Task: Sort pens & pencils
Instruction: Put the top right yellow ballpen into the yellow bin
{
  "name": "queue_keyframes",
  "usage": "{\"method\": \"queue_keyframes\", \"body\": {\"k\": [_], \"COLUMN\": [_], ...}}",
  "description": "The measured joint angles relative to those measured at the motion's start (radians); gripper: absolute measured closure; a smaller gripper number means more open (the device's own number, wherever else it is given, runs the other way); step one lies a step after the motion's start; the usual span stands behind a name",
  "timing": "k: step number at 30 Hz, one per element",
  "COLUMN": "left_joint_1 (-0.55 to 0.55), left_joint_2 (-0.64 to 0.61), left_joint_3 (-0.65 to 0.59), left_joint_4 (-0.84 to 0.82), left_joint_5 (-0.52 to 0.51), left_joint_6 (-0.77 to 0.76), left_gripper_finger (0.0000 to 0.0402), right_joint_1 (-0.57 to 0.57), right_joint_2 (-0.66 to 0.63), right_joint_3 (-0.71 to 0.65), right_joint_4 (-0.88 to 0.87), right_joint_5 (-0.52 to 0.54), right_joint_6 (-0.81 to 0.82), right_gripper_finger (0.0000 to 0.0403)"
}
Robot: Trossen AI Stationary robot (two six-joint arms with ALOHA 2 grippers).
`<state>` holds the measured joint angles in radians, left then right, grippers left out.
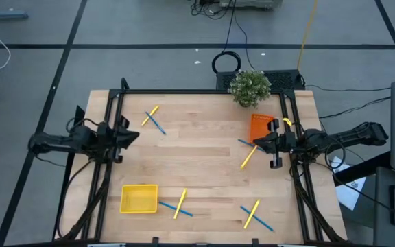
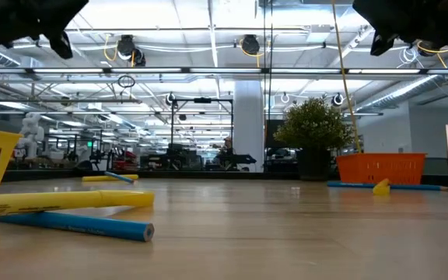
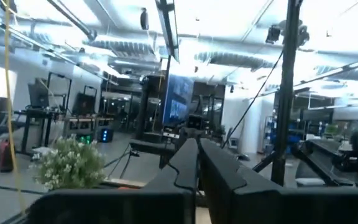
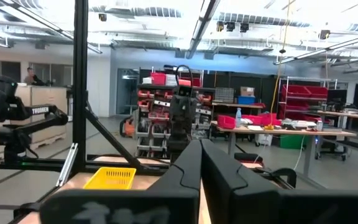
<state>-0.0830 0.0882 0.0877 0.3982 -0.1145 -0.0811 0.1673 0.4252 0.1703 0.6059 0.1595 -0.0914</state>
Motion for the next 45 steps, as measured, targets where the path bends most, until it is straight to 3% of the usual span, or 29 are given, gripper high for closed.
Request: {"method": "queue_keyframes", "body": {"k": [4,13,22,27,33,39,45], "left_joint_1": [0.0,0.0,0.0,0.0,0.0,0.0,0.0], "left_joint_2": [0.103,0.34,0.377,0.376,0.377,0.377,0.377], "left_joint_3": [0.087,0.207,0.278,0.299,0.3,0.3,0.3], "left_joint_4": [-0.078,-0.081,-0.082,-0.083,-0.091,-0.161,-0.208], "left_joint_5": [-0.035,-0.043,0.043,0.078,0.057,0.033,-0.038], "left_joint_6": [-0.006,0.057,0.107,0.107,0.099,0.058,0.034], "left_gripper_finger": [0.0398,0.04,0.04,0.0399,0.0399,0.0398,0.0389], "right_joint_1": [0.0,-0.016,-0.068,-0.076,-0.073,-0.035,0.002], "right_joint_2": [0.008,0.024,0.045,0.117,0.287,0.488,0.607], "right_joint_3": [0.0,0.001,0.002,0.006,0.165,0.347,0.406], "right_joint_4": [-0.003,0.05,0.118,0.1,-0.219,-0.568,-0.795], "right_joint_5": [0.0,0.0,0.003,0.114,0.205,0.206,0.175], "right_joint_6": [0.0,-0.031,-0.063,-0.041,0.075,0.205,0.359], "right_gripper_finger": [0.0403,0.0403,0.0403,0.0402,0.0365,0.0285,0.0233]}}
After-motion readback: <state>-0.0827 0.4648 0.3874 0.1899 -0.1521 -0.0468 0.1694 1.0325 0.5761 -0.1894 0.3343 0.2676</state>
